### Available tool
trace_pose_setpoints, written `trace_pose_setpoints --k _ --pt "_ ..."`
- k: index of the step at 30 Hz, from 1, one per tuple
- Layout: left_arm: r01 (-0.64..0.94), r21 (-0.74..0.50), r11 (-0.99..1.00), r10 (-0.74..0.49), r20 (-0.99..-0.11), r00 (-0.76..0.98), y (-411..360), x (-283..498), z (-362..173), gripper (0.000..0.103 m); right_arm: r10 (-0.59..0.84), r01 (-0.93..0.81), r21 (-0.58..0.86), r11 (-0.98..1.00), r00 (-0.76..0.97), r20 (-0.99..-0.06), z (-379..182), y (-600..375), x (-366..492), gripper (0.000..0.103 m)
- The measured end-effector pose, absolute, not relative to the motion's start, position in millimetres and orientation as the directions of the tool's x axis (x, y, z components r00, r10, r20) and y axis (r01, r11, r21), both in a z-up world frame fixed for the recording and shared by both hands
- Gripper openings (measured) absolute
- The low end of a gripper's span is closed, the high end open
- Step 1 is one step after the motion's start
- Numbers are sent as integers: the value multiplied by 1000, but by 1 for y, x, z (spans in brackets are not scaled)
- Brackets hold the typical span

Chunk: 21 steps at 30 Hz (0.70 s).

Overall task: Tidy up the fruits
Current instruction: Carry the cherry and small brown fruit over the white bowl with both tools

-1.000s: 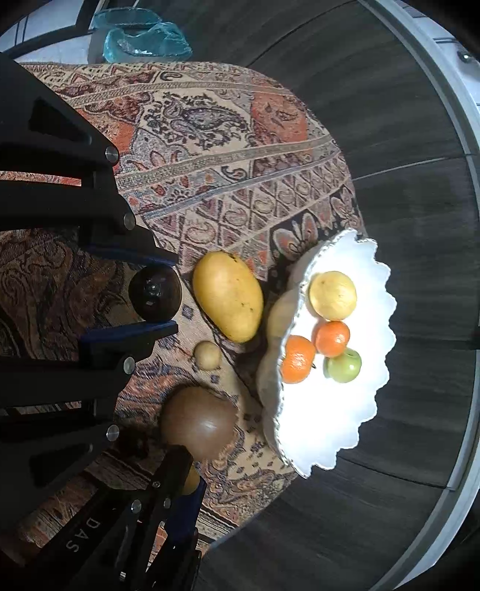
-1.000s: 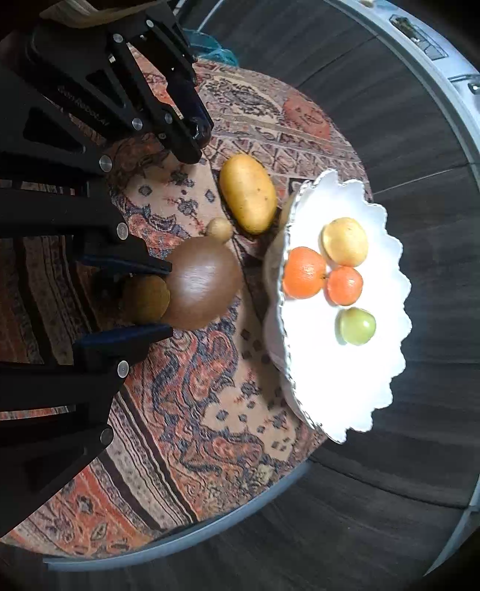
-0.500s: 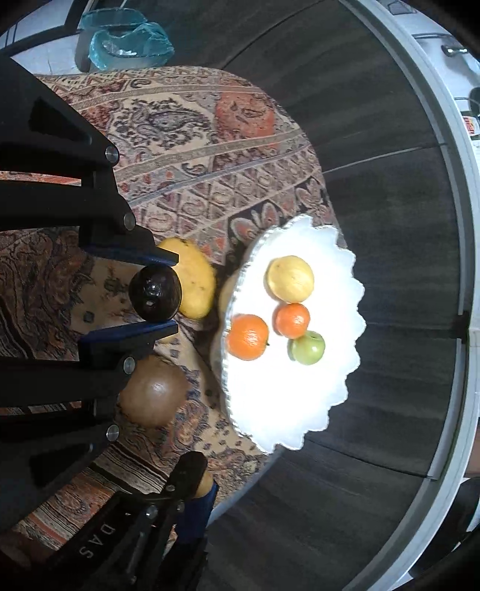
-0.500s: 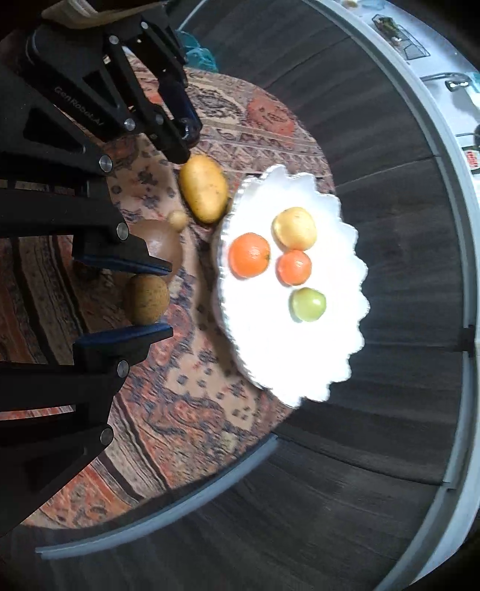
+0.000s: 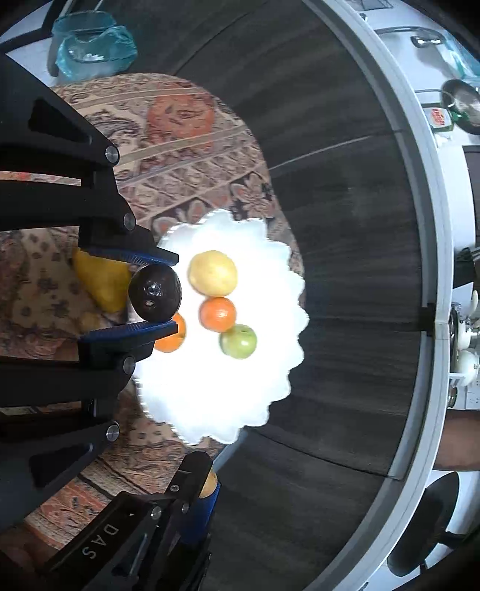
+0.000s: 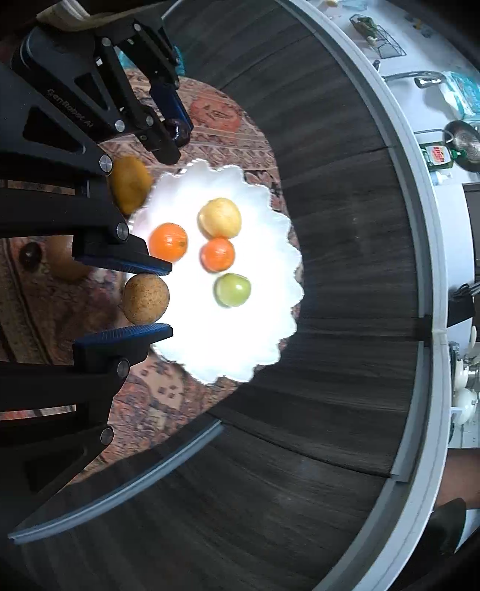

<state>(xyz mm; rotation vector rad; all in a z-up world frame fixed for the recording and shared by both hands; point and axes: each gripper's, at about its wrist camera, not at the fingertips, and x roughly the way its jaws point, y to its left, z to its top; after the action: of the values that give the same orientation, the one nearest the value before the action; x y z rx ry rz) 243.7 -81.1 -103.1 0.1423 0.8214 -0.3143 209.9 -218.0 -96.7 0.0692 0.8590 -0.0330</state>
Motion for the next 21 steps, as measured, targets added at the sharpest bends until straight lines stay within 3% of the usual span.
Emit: trace_pose_setpoints --k 10,21 --pt "340 7 940 -223 -742 633 -92 285 -108 30 -35 78 22 997 662 -749 -98 -229 253 28" --pt "349 -2 937 -213 -794 569 -97 311 -148 30 -30 87 29 996 605 -796 -136 -231 282 28"
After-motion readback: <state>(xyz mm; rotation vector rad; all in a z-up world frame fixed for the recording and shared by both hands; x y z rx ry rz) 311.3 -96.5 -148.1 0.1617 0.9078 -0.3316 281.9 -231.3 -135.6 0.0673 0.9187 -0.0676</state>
